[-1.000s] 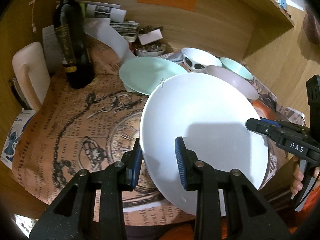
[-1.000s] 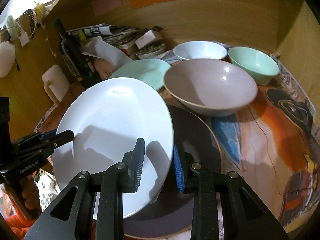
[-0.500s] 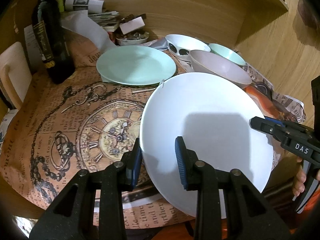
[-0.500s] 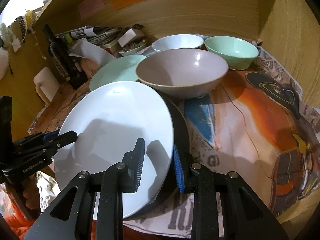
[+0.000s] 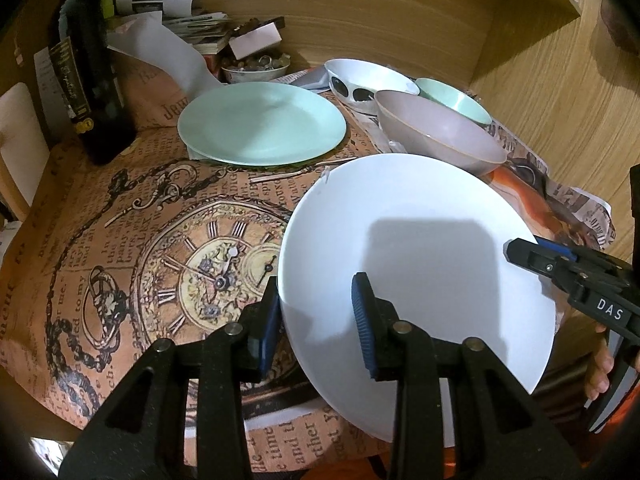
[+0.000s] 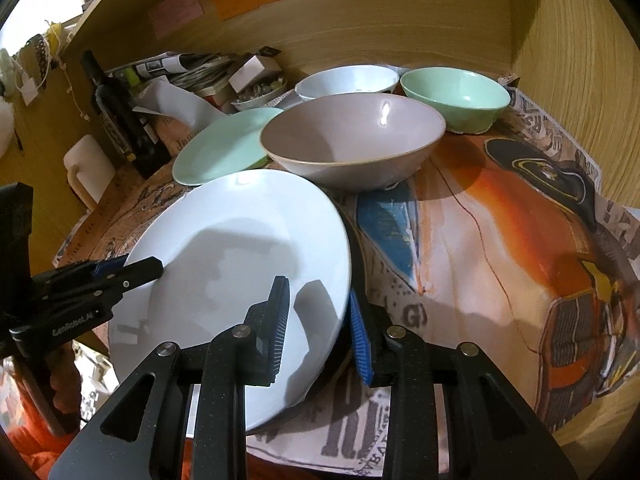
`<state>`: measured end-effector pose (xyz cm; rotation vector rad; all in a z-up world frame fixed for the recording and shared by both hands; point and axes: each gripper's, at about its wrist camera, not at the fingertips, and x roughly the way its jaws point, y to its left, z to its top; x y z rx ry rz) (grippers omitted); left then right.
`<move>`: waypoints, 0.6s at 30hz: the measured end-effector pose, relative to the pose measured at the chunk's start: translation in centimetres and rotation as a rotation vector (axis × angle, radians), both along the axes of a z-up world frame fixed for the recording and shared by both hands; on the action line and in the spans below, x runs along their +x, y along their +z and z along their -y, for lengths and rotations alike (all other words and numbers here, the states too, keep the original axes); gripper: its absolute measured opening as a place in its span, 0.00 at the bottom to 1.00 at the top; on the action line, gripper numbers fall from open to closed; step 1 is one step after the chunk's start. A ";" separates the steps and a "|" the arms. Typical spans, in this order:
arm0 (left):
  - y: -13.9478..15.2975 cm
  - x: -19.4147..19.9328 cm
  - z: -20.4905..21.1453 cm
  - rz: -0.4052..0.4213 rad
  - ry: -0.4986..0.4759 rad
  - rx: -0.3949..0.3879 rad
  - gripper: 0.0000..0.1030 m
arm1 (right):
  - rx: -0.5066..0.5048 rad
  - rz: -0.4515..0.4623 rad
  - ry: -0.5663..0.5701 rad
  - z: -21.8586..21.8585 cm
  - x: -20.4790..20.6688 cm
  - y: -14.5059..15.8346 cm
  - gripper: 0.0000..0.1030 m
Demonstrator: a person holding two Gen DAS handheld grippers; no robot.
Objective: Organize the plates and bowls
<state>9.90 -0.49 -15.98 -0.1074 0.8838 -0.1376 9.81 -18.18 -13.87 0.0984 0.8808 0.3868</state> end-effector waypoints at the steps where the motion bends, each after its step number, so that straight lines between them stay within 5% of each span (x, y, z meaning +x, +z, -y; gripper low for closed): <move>1: 0.0 0.1 0.0 0.001 -0.003 0.003 0.33 | -0.001 -0.001 0.002 0.0 0.0 0.0 0.27; 18: 0.1 0.6 0.4 0.027 -0.006 0.043 0.33 | -0.123 0.052 0.016 -0.7 -0.4 0.3 0.27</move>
